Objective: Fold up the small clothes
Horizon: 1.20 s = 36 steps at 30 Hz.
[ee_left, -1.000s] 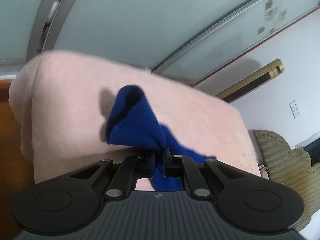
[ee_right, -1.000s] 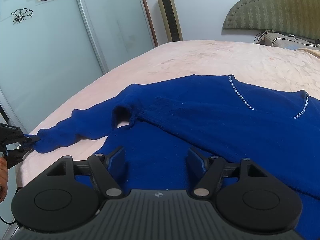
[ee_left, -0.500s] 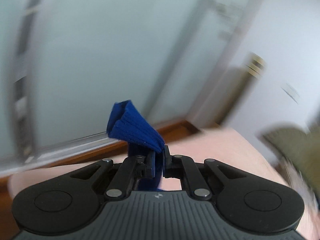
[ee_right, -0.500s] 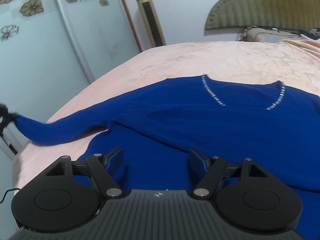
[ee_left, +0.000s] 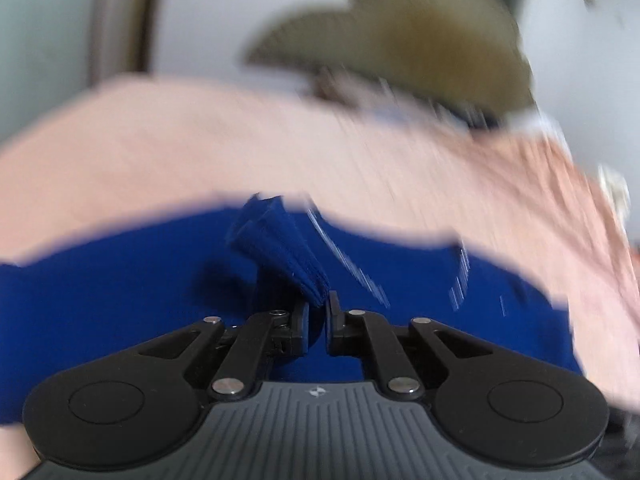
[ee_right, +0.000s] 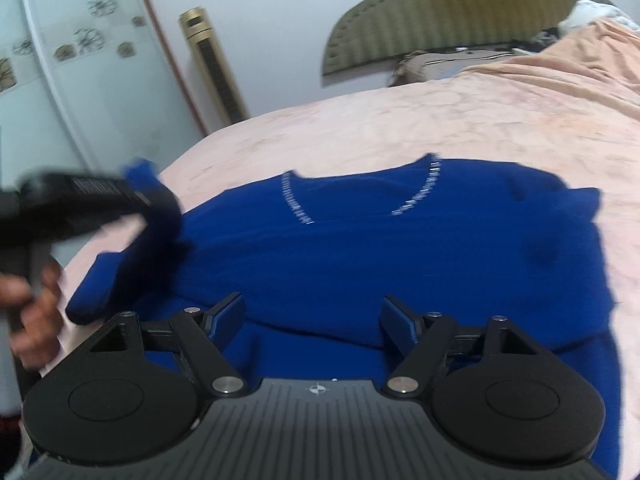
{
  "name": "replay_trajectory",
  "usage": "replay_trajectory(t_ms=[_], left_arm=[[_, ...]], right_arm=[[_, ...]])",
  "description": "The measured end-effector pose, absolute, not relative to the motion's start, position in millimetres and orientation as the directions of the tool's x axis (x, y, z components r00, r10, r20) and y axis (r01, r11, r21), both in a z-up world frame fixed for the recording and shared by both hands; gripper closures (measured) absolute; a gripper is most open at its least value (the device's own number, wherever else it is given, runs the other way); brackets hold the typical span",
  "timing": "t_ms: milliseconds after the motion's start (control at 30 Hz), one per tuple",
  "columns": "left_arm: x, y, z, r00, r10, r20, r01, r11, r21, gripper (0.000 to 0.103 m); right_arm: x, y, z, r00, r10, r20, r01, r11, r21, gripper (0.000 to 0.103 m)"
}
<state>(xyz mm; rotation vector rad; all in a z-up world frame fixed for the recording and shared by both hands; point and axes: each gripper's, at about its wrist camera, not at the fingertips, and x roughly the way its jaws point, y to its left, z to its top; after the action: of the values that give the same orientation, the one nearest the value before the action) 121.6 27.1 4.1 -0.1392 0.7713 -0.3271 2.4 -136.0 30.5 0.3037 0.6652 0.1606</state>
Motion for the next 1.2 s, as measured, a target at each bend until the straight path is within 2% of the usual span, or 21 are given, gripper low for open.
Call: replay_trajectory(t_ms=[33, 67, 100, 133, 167, 200, 300, 433, 533, 633, 767, 833, 867, 900, 933, 967, 1167, 1200], left_arm=[[124, 20, -4, 0.624, -0.358, -0.695, 0.265, 0.933, -0.242, 0.083], [126, 18, -12, 0.595, -0.368, -0.714, 0.285, 0.928, -0.241, 0.067], [122, 15, -12, 0.598, -0.384, -0.703, 0.316, 0.920, -0.233, 0.047], [116, 13, -10, 0.610, -0.395, -0.687, 0.350, 0.912, -0.213, 0.032], [106, 10, -10, 0.614, -0.395, -0.683, 0.370, 0.909, -0.193, 0.008], [100, 8, -5, 0.625, -0.397, -0.673, 0.393, 0.904, -0.168, 0.002], [81, 11, 5, 0.667, -0.371, -0.646, 0.435, 0.898, -0.066, 0.003], [67, 46, 14, 0.706, -0.390, -0.591, 0.376, 0.914, -0.153, 0.003], [72, 80, 16, 0.779, -0.249, -0.576, 0.197, 0.968, -0.153, 0.003], [87, 108, 9, 0.784, -0.053, -0.618, 0.005, 0.997, -0.079, 0.003], [106, 125, -7, 0.737, 0.004, -0.675, -0.051, 0.997, -0.049, 0.003], [109, 125, -16, 0.713, 0.029, -0.701, -0.063, 0.998, -0.023, 0.003], [108, 124, -20, 0.715, 0.029, -0.699, -0.057, 0.998, -0.017, 0.003], [105, 121, -22, 0.724, 0.037, -0.689, -0.051, 0.999, 0.001, 0.003], [103, 120, -22, 0.728, 0.042, -0.684, -0.044, 0.999, 0.014, 0.002], [101, 119, -22, 0.730, 0.041, -0.683, -0.036, 0.999, 0.022, 0.002], [97, 125, -22, 0.735, 0.017, -0.678, -0.032, 0.999, -0.010, 0.001], [97, 124, -21, 0.736, 0.020, -0.676, -0.034, 0.999, -0.007, 0.001]], right_arm=[[2, -141, 30, 0.780, 0.229, -0.582, -0.035, 0.945, 0.325, 0.025], [4, -146, 28, 0.783, 0.218, -0.583, -0.022, 0.946, 0.323, 0.024], [5, -150, 27, 0.785, 0.208, -0.584, -0.011, 0.946, 0.323, 0.024], [6, -154, 26, 0.786, 0.199, -0.585, 0.001, 0.946, 0.324, 0.024], [6, -156, 24, 0.788, 0.192, -0.586, 0.012, 0.945, 0.326, 0.024], [8, -159, 23, 0.788, 0.188, -0.586, 0.019, 0.945, 0.327, 0.024], [13, -162, 18, 0.787, 0.180, -0.590, 0.036, 0.942, 0.335, 0.024], [19, -160, 19, 0.790, 0.188, -0.583, 0.035, 0.936, 0.350, 0.024], [25, -152, 24, 0.790, 0.212, -0.575, 0.001, 0.938, 0.347, 0.023], [39, -147, 24, 0.778, 0.312, -0.546, -0.051, 0.897, 0.439, 0.023], [72, -135, 14, 0.731, 0.444, -0.517, -0.093, 0.816, 0.570, 0.024], [90, -127, 9, 0.727, 0.443, -0.525, -0.074, 0.810, 0.582, 0.030], [98, -124, 6, 0.722, 0.445, -0.530, -0.064, 0.806, 0.589, 0.042], [105, -122, 3, 0.718, 0.447, -0.534, -0.053, 0.800, 0.598, 0.061], [110, -121, 0, 0.714, 0.439, -0.546, -0.032, 0.799, 0.600, 0.074], [112, -120, -1, 0.711, 0.421, -0.563, -0.007, 0.806, 0.592, 0.092], [80, -134, 1, 0.760, 0.388, -0.521, 0.015, 0.792, 0.611, 0.091], [79, -136, -2, 0.752, 0.403, -0.522, 0.013, 0.783, 0.622, 0.085]])
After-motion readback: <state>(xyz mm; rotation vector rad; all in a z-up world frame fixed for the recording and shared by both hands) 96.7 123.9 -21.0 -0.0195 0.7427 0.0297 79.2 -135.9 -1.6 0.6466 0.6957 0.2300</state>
